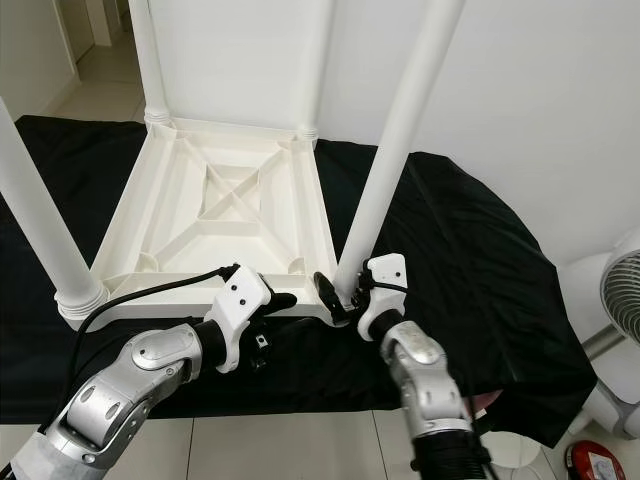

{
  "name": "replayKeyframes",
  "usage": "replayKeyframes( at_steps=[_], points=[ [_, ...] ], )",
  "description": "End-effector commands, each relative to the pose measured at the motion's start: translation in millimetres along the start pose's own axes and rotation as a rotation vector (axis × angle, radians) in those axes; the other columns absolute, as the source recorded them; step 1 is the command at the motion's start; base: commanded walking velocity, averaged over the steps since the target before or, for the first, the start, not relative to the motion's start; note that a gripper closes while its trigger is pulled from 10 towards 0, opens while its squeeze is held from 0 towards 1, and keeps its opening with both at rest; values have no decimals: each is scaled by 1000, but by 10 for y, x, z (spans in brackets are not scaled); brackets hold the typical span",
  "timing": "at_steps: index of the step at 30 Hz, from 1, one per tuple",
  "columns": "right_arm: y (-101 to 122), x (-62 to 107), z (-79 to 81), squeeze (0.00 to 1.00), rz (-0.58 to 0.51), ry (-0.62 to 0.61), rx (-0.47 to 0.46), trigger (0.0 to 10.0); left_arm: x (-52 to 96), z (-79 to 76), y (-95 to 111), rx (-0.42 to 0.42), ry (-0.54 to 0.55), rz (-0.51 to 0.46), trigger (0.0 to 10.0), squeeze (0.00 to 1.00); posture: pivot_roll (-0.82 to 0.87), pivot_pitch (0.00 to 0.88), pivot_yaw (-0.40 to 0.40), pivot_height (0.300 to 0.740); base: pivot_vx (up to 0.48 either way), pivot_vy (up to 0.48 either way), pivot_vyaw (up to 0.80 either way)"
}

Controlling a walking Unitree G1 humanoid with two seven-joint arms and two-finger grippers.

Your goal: Building children table

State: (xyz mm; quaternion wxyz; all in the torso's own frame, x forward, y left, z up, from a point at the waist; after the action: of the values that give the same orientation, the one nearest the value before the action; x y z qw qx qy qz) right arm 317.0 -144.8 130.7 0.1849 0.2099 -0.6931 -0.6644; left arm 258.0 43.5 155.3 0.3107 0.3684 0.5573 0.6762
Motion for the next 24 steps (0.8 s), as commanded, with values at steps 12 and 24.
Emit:
replayKeyframes(
  at_steps=[12,24],
  points=[
    [-86,-231,-106,0,104,228,135,10000,-26,9,39,-17,-35,-1,10000,0,25,0,-98,740,0,0,0],
    [-171,-393,-3,0,143,316,128,392,-30,35,60,-26,-35,-5,10000,0,39,0,-100,740,0,0,0]
  ],
)
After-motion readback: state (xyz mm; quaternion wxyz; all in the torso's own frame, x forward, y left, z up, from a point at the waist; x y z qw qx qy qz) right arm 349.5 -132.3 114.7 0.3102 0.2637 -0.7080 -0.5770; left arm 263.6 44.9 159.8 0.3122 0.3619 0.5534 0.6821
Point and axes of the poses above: a point about 5 cm out from each wrist's last joint towards the gripper, its own x axis pointing back from the gripper into the wrist, its own y axis along the axis of the wrist's last joint, z = x × y, the point moved 2 cm from there along -x, pointing out of the wrist towards the gripper, and after that the axes turned 1 degree about x, right-handed, at the moved point
